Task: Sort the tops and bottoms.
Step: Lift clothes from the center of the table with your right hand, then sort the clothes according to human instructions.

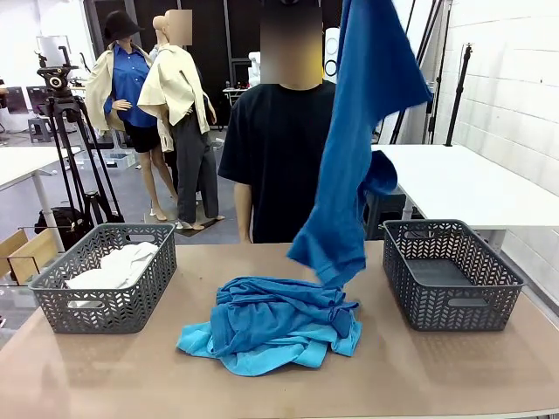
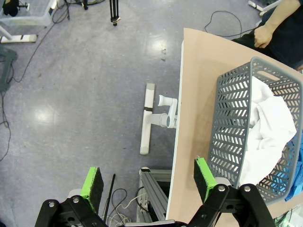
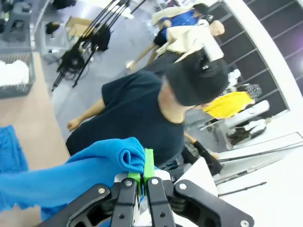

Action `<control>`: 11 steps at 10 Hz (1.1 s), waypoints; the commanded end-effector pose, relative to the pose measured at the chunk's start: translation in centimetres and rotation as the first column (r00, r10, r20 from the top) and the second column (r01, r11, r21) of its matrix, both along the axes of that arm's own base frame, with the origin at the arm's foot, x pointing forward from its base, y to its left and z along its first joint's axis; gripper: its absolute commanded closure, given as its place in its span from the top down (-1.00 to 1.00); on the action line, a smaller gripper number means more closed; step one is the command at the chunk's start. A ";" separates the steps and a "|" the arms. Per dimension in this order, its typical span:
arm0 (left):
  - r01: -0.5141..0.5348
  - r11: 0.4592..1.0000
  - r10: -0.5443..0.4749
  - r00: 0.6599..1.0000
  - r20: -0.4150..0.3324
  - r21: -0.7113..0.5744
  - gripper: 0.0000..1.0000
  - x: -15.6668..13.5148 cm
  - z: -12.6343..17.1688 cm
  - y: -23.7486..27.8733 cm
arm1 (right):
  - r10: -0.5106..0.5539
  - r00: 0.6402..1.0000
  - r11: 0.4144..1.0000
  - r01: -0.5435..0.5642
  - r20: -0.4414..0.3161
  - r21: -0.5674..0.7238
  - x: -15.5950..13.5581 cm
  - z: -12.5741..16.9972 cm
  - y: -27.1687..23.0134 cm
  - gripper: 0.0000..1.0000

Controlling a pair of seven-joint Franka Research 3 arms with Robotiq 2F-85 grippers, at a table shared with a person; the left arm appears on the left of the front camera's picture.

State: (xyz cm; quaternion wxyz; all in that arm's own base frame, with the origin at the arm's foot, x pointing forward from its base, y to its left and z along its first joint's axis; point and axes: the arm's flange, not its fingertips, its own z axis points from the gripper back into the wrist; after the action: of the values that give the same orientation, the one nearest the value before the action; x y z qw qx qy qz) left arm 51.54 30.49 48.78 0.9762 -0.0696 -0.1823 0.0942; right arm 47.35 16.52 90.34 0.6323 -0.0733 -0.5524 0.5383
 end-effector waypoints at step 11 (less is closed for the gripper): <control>0.002 1.000 -0.002 1.000 -0.007 0.010 1.00 -0.1 0.0 0.0 | -0.008 1.000 1.000 0.008 0.025 0.025 -0.3 2.0 -0.5 -1.00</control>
State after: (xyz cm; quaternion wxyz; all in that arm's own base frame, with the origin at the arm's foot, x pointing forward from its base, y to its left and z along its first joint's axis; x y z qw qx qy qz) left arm 51.54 30.48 48.78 0.9763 -0.0696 -0.1823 0.0941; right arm 47.34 16.12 92.35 0.6318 -0.0695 -0.5644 0.5268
